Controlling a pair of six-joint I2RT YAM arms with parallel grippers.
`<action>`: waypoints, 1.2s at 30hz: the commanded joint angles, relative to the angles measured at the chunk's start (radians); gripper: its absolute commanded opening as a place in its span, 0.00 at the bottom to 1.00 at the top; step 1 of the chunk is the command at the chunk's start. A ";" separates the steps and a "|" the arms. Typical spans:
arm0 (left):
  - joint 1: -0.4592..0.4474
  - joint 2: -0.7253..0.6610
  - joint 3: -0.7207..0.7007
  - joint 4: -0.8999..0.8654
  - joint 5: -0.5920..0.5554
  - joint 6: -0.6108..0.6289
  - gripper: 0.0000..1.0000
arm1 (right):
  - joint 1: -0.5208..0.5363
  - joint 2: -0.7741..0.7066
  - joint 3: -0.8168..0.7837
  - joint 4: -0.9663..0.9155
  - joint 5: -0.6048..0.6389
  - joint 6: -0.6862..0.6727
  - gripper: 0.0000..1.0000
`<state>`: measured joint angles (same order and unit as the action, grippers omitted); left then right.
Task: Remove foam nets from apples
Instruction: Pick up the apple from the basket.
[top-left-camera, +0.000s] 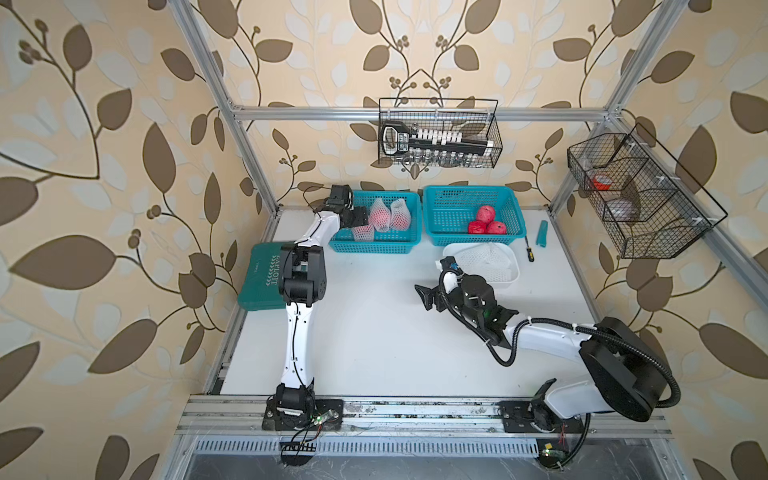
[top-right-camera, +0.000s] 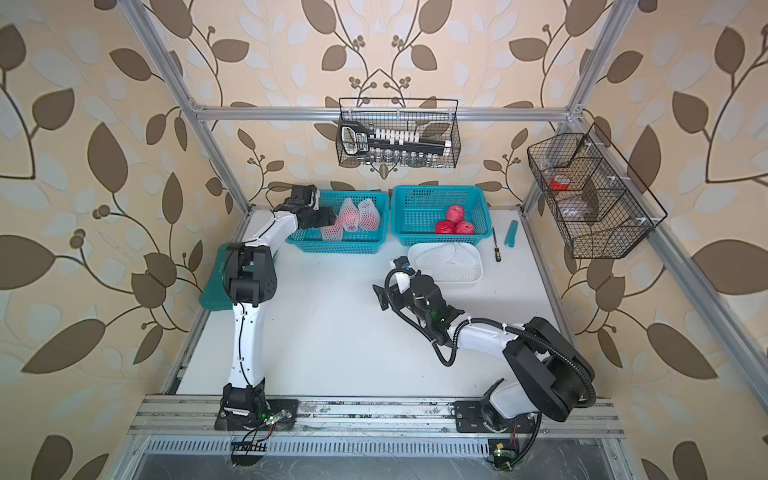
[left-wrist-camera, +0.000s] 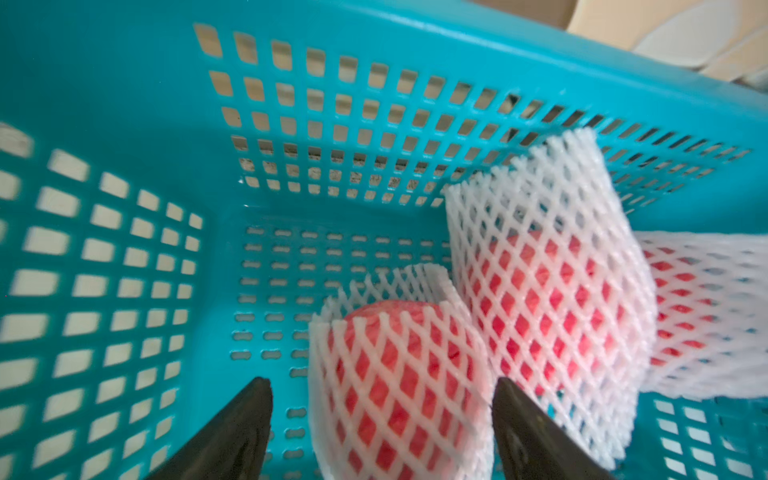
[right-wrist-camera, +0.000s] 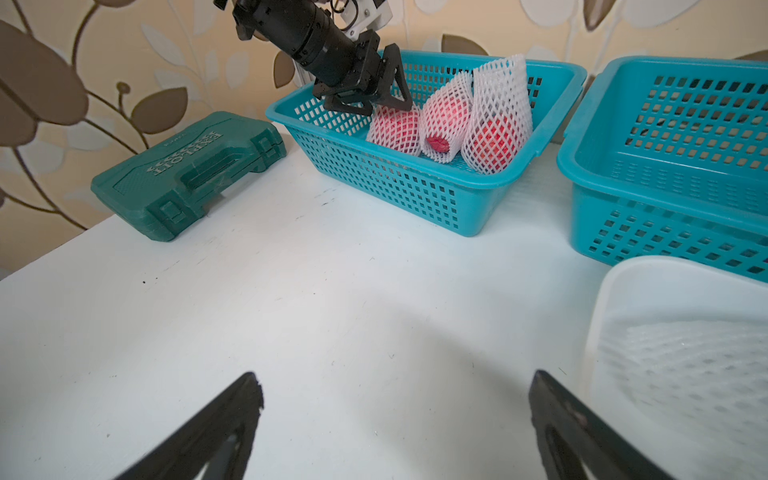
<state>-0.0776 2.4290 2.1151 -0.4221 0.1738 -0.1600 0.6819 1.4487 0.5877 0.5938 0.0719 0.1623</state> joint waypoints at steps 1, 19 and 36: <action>0.001 0.027 0.050 0.008 0.047 0.000 0.84 | 0.007 0.003 0.027 -0.002 0.011 -0.009 0.99; 0.001 0.018 0.031 0.031 0.044 0.002 0.52 | 0.007 0.012 0.034 -0.011 0.020 -0.015 1.00; 0.002 -0.196 -0.060 0.022 0.016 0.053 0.51 | 0.006 0.004 0.029 -0.002 0.026 -0.008 0.99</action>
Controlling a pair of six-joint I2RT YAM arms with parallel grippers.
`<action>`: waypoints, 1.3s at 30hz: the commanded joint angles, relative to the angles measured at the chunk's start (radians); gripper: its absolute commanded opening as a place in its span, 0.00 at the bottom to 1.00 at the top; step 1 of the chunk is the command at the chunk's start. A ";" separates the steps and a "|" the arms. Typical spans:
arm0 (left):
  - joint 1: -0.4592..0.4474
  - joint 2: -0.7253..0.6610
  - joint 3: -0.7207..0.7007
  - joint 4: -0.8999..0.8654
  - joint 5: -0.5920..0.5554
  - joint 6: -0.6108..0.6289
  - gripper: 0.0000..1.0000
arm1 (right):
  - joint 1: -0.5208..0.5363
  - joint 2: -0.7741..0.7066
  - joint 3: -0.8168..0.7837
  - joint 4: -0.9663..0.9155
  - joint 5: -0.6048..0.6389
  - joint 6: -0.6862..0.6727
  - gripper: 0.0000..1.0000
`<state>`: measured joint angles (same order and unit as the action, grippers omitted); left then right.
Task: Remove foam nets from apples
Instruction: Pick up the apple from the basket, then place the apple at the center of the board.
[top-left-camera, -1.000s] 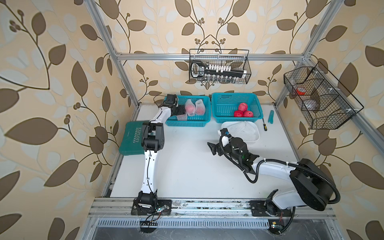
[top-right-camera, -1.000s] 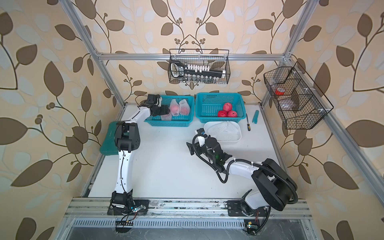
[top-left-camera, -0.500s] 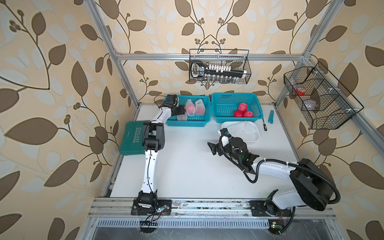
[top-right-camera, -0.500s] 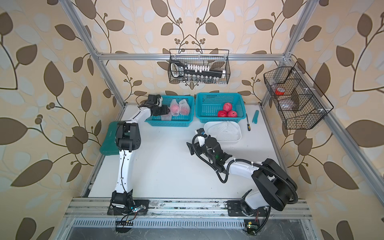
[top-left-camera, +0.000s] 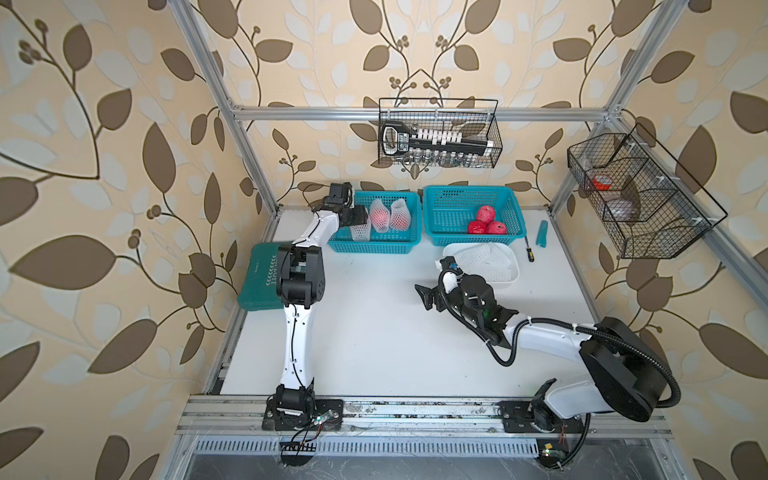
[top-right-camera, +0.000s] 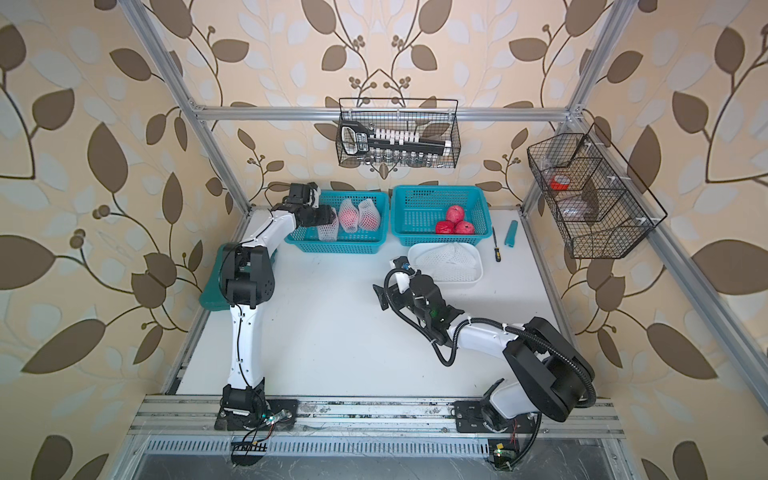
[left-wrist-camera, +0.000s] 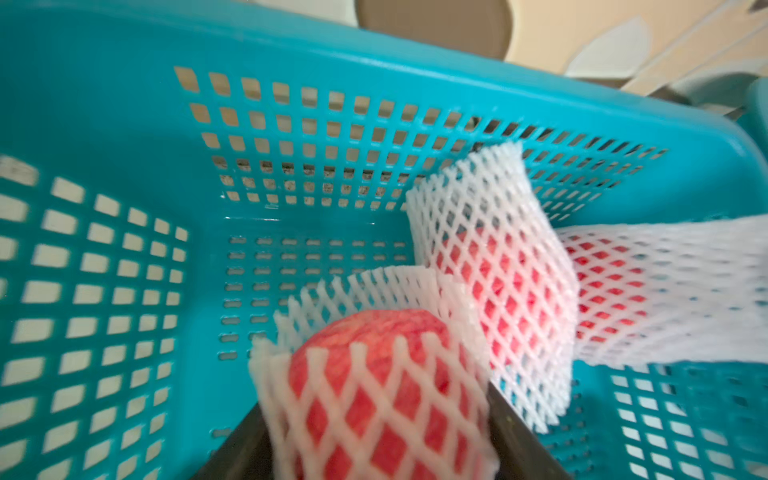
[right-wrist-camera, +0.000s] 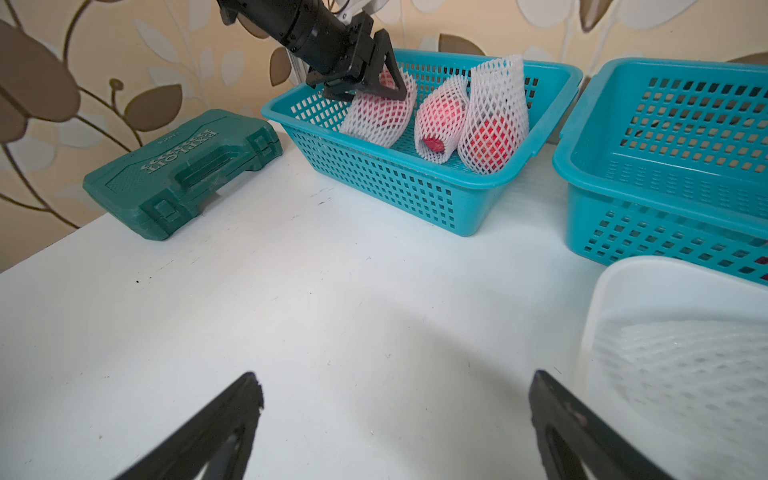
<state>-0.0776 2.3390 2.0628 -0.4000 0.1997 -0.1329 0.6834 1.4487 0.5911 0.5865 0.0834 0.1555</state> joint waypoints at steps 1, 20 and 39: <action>0.001 -0.117 -0.007 -0.008 -0.008 0.024 0.51 | 0.005 0.004 0.024 0.006 0.016 -0.002 0.99; -0.274 -0.820 -0.859 0.150 0.069 -0.185 0.53 | 0.005 -0.138 -0.119 0.145 0.249 0.049 1.00; -0.592 -0.487 -0.931 0.300 0.122 -0.263 0.63 | 0.121 -0.365 -0.266 -0.116 0.260 0.121 0.99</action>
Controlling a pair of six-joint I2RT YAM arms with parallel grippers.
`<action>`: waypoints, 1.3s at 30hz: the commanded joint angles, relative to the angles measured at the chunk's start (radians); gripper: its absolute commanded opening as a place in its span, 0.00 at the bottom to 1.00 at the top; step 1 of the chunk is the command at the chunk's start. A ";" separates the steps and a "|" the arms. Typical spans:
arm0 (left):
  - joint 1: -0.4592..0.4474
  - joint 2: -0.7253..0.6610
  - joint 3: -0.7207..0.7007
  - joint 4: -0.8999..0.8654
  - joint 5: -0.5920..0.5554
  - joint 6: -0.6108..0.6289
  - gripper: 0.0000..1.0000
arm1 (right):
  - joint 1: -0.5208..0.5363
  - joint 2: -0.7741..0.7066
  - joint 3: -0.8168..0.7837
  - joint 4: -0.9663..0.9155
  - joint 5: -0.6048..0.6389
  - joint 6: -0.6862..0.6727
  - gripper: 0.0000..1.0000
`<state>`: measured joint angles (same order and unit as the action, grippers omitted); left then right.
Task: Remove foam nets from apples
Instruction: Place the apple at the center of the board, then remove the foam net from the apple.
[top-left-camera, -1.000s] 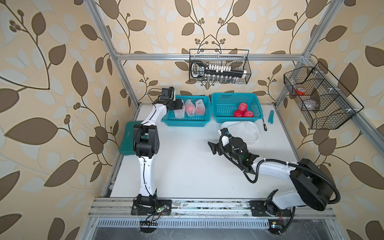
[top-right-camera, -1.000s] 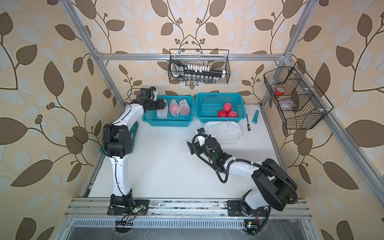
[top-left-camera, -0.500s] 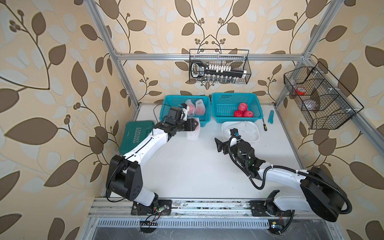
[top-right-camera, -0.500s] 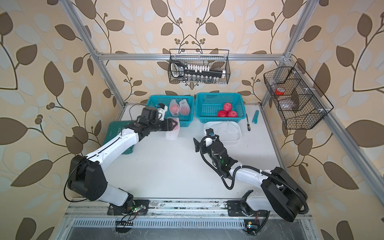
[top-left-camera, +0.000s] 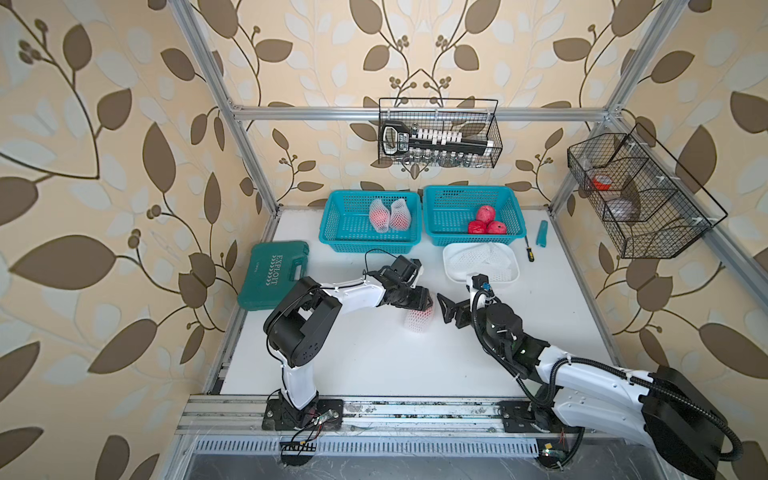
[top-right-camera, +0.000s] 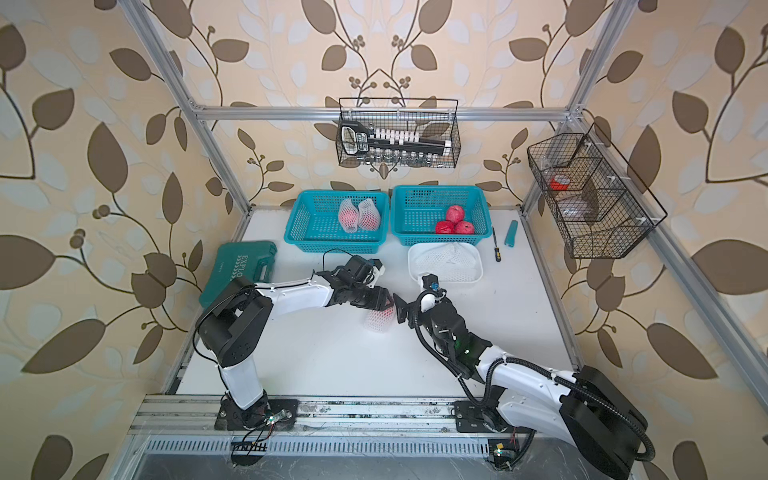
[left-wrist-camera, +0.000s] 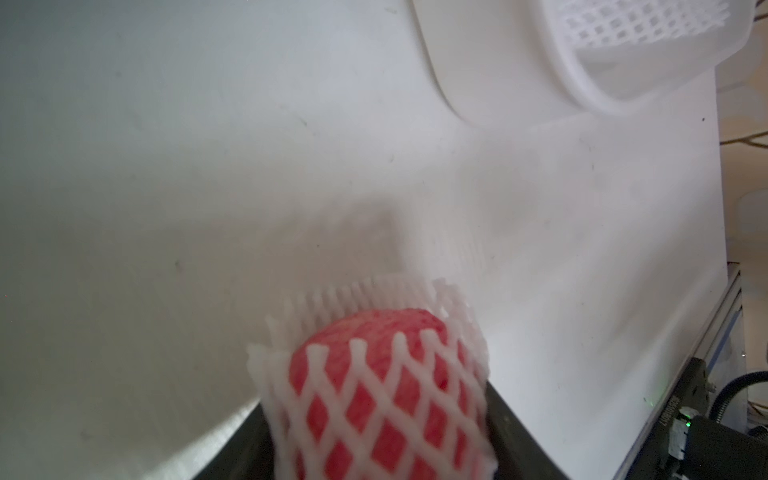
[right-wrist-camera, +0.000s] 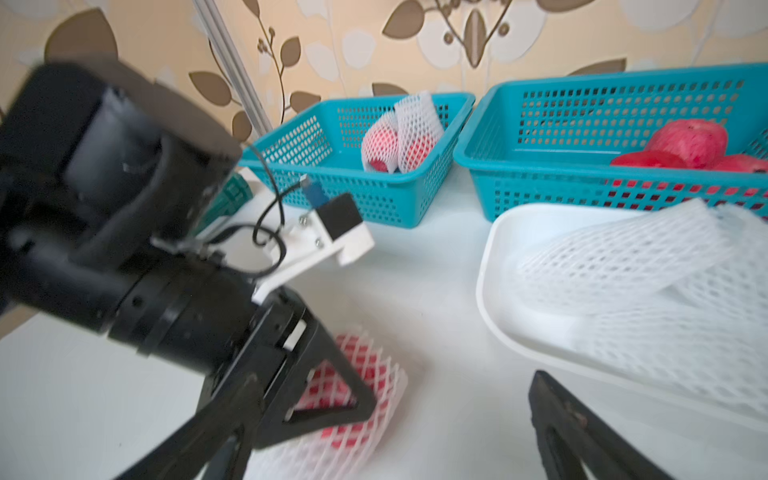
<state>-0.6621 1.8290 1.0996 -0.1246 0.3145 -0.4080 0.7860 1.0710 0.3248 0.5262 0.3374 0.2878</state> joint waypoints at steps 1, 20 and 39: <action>-0.007 0.032 0.043 0.013 0.009 0.023 0.70 | 0.031 0.026 0.015 -0.077 0.005 -0.016 0.99; 0.098 -0.368 -0.068 -0.181 -0.084 0.115 0.99 | 0.478 0.325 0.168 -0.224 0.434 -0.260 1.00; 0.155 -0.581 -0.406 -0.082 -0.131 0.094 0.99 | 0.483 0.761 0.428 -0.383 0.723 -0.134 0.99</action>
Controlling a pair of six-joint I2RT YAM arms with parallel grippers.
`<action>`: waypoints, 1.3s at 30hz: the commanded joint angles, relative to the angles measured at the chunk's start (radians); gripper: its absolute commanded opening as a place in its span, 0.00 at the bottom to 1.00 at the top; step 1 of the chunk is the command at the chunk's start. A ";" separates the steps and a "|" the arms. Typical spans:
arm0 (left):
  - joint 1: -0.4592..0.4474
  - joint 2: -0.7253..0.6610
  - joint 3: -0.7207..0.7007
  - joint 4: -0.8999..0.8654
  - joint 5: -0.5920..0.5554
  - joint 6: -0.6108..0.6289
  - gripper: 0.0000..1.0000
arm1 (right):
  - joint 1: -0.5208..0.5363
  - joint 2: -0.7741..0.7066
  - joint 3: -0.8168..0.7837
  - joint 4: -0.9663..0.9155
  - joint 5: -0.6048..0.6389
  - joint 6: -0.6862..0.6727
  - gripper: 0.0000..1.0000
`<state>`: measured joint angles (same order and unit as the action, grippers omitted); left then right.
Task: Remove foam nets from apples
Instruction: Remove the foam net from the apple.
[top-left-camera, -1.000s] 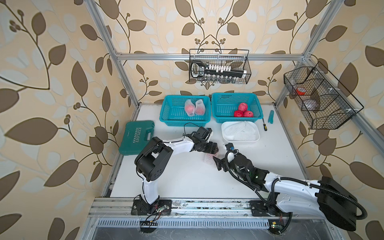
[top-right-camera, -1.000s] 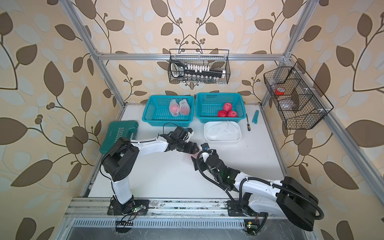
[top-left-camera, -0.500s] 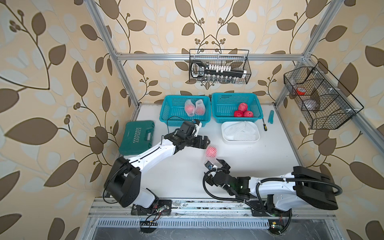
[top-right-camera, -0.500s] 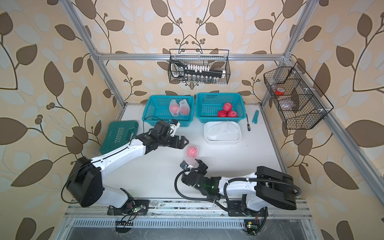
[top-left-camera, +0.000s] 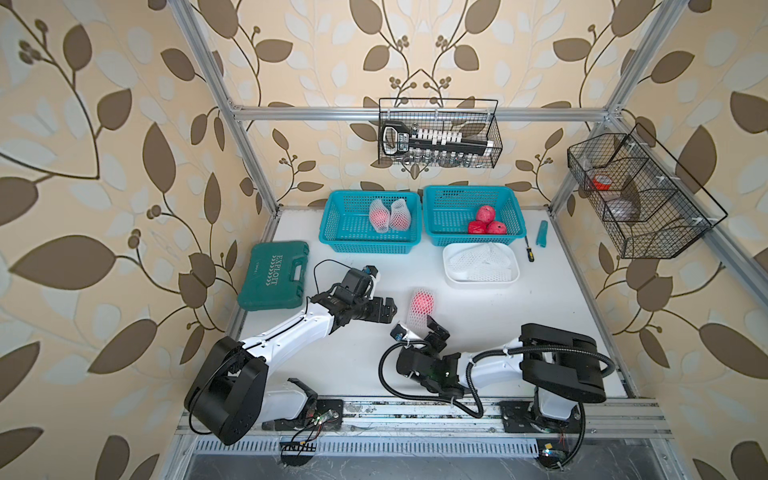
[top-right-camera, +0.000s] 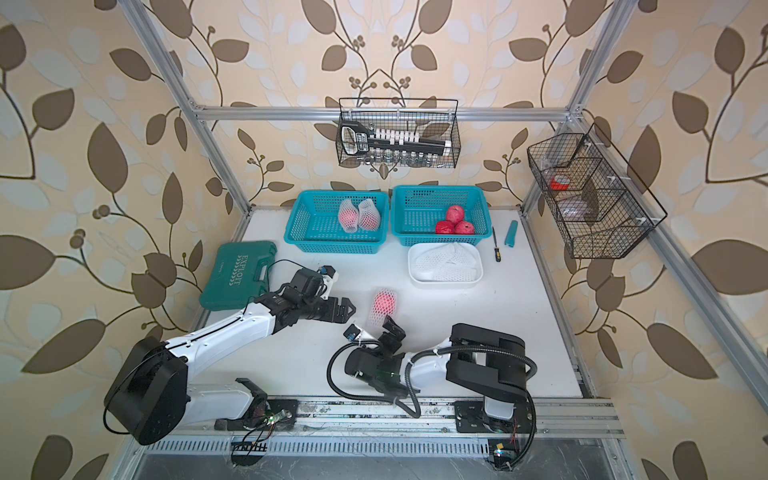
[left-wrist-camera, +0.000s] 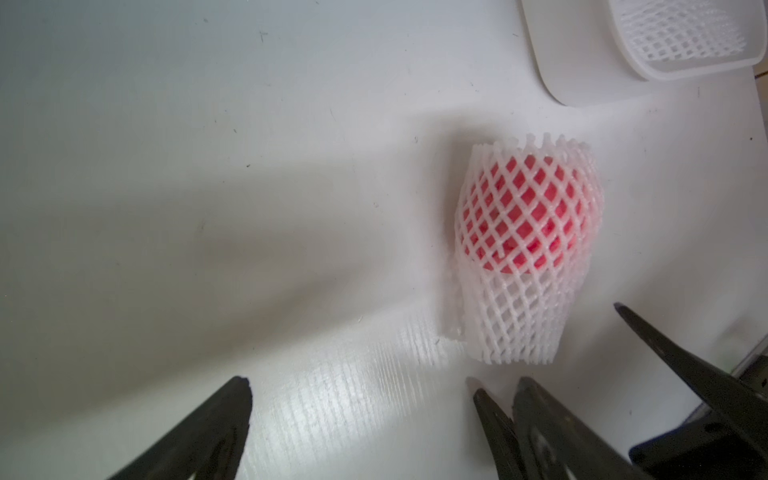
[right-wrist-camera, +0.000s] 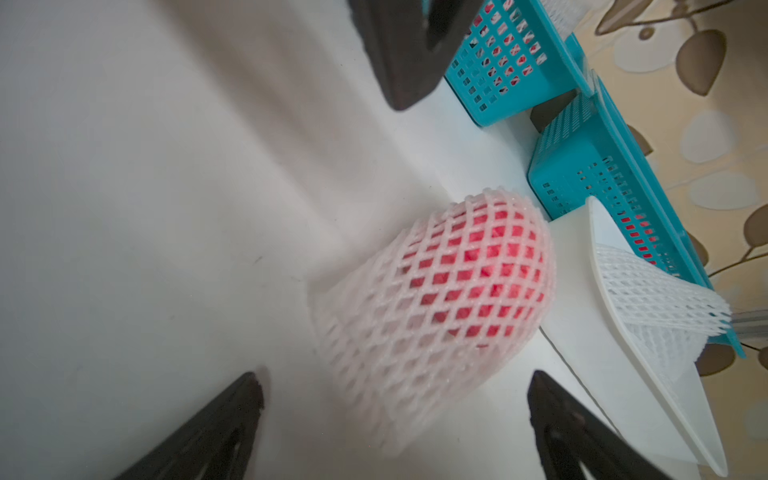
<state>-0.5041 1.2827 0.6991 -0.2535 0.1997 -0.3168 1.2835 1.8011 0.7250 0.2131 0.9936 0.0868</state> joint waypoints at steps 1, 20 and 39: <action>-0.003 -0.038 -0.011 0.053 -0.020 0.005 0.99 | -0.021 0.039 0.029 -0.065 0.062 0.066 0.99; 0.007 -0.082 -0.063 0.070 -0.055 0.012 0.99 | -0.098 0.100 0.070 0.059 -0.148 -0.079 0.17; 0.022 -0.118 -0.050 0.049 -0.144 0.017 0.99 | -0.327 -0.337 -0.101 0.094 -0.820 -0.040 0.09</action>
<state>-0.4953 1.1904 0.6373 -0.2092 0.0830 -0.3134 0.9951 1.5139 0.6277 0.3317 0.3351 0.0067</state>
